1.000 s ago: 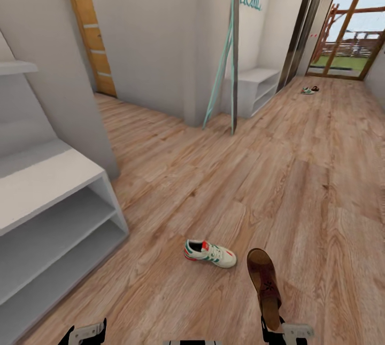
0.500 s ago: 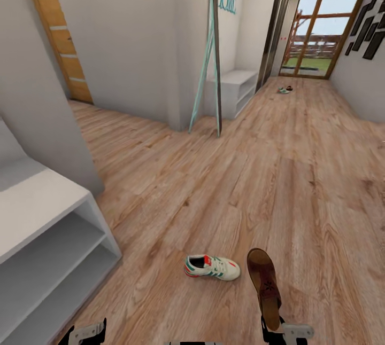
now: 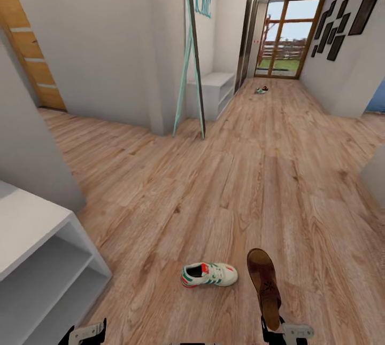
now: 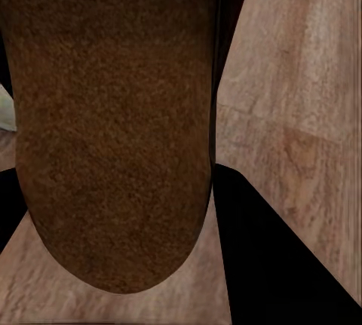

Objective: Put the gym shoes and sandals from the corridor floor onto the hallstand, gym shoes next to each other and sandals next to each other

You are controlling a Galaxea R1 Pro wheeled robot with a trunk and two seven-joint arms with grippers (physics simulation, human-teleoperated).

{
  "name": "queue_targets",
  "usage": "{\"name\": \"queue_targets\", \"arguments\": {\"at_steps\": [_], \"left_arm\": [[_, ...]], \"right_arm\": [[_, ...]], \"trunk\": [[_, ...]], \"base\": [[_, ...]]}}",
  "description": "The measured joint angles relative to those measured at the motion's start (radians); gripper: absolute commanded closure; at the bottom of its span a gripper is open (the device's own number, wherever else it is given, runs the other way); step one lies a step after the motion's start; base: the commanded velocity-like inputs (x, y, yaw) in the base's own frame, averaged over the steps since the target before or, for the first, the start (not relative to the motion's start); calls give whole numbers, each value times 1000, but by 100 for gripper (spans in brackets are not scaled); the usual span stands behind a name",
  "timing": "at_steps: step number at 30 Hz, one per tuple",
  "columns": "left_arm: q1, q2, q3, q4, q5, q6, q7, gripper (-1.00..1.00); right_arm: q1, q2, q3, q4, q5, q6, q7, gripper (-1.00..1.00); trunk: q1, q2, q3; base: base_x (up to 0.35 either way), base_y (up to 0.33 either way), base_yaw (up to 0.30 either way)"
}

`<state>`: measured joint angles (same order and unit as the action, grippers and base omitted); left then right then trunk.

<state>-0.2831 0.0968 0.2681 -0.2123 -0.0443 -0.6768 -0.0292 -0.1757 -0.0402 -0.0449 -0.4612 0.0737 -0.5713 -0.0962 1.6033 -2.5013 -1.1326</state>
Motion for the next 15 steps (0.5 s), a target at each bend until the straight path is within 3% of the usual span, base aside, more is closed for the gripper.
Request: {"name": "queue_targets", "arguments": {"at_steps": [15], "left_arm": [[1,0,1,0,0,0,0,-100]], "right_arm": [[0,0,0,0,0,0,-1,100]], "trunk": [[0,0,12]], "base": [[0,0,-248]]}}
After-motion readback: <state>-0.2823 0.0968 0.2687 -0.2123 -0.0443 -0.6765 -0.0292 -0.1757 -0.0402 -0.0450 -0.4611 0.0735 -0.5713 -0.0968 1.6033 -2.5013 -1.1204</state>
